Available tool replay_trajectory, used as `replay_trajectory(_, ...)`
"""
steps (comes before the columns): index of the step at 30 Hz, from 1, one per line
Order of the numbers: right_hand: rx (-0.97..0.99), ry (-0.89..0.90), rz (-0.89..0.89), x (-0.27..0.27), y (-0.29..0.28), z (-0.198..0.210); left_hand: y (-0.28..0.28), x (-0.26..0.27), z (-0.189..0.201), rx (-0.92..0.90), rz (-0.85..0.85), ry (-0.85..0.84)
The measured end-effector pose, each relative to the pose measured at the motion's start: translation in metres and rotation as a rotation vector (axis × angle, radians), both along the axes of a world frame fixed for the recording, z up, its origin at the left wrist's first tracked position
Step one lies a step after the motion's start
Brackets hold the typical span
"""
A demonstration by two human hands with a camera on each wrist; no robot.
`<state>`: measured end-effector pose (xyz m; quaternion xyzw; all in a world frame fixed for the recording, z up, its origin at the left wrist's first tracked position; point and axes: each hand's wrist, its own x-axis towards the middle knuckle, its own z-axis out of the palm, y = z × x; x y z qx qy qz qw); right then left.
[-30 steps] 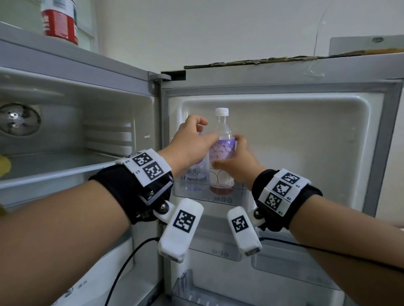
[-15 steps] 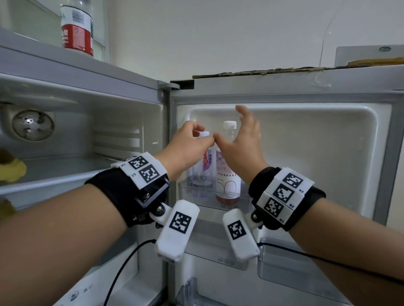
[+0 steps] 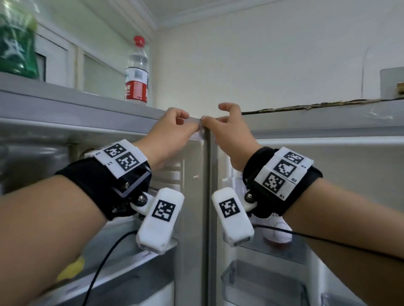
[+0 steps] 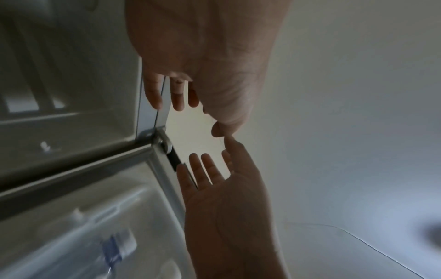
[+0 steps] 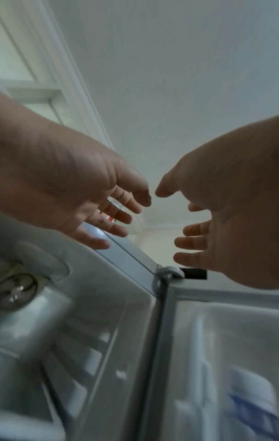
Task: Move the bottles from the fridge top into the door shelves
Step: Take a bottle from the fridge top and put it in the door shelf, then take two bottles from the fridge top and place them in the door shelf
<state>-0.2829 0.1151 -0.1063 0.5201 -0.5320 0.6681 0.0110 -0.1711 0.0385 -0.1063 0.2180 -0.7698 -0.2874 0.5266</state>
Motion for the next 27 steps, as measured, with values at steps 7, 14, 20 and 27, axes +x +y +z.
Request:
replay_trajectory(7,0.027,-0.138,0.208,0.044,-0.044,0.059,-0.022,0.066,0.058,-0.063,0.157,0.129)
replay_trajectory(14,0.081,-0.301,0.400,0.084,-0.072,0.101,-0.033,0.108,0.102,-0.074,0.237,0.176)
replay_trajectory(20,0.168,-0.241,0.438,0.089,-0.086,0.124,-0.041,0.148,0.140,-0.131,0.292,0.235)
replay_trajectory(27,0.229,-0.223,0.416,0.094,-0.130,0.155,-0.052,0.163,0.166,-0.107,0.270,0.292)
